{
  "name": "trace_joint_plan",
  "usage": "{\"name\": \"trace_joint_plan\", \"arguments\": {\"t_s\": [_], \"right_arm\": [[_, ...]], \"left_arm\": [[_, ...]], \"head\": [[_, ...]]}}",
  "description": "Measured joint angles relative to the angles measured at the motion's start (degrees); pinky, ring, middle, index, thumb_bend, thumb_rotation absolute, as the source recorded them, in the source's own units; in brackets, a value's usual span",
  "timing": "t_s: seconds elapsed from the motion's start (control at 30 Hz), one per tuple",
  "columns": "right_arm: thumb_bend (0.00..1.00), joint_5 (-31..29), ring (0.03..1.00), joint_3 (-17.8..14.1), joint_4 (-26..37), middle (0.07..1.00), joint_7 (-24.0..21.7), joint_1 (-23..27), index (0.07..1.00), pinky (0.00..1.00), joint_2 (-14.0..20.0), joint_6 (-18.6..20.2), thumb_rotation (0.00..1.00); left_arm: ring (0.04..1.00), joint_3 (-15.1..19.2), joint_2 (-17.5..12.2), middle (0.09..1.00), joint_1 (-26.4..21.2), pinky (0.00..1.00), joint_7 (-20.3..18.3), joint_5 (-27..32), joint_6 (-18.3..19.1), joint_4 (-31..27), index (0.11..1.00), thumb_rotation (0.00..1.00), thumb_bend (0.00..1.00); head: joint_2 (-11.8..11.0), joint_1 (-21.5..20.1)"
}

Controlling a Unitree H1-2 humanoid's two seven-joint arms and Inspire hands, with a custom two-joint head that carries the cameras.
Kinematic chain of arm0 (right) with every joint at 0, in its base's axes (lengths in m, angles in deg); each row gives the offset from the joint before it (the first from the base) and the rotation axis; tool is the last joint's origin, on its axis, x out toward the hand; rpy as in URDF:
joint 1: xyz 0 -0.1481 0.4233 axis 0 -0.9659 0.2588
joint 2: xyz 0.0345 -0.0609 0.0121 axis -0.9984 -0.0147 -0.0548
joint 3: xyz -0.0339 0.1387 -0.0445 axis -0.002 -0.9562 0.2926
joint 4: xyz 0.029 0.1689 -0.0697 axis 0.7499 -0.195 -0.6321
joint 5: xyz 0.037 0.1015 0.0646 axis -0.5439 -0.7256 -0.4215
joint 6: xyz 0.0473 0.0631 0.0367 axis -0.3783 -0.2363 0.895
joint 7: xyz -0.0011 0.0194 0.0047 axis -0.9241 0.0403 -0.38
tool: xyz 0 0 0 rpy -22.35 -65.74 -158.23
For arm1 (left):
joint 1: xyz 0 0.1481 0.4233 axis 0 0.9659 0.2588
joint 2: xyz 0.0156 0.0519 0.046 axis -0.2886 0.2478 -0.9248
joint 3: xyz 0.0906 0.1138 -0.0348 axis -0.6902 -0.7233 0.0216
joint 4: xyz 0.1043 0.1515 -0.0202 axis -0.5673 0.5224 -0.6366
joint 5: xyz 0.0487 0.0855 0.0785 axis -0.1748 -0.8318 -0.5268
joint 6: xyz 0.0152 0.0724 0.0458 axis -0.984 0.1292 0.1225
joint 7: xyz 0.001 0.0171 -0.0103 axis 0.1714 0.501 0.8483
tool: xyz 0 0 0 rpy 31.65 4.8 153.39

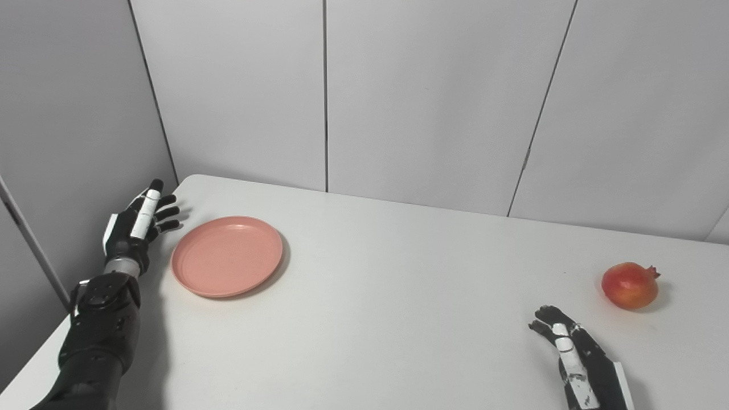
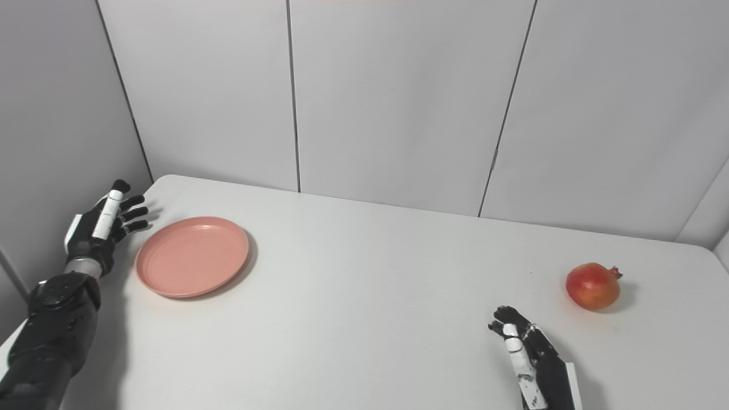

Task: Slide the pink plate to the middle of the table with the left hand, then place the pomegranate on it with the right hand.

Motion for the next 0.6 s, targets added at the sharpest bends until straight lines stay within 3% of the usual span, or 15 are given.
{"name": "trace_joint_plan", "arguments": {"t_s": [0.23,0.47,0.6], "right_arm": [[0.57,0.0,0.768,0.1,0.2,0.752,0.3,-0.1,0.683,1.00,0.0,0.2,0.63],[0.58,0.0,0.774,0.2,0.4,0.753,0.4,-0.1,0.695,1.00,-0.1,0.6,0.64],[0.59,0.2,0.769,0.3,0.5,0.749,0.6,-0.1,0.694,1.00,-0.3,0.9,0.64]], "left_arm": [[0.698,-0.4,-0.3,0.741,-0.8,0.64,-1.5,0.1,-3.2,3.7,0.833,0.79,1.00],[0.763,-1.7,-0.3,0.806,-0.7,0.73,-1.9,0.1,-3.5,3.1,0.859,0.81,1.00],[0.824,-2.4,0.7,0.850,1.1,0.81,-2.6,0.1,-2.9,-1.4,0.901,0.85,0.93]], "head": [[0.3,-0.3],[0.3,-0.7],[0.4,-0.9]]}}
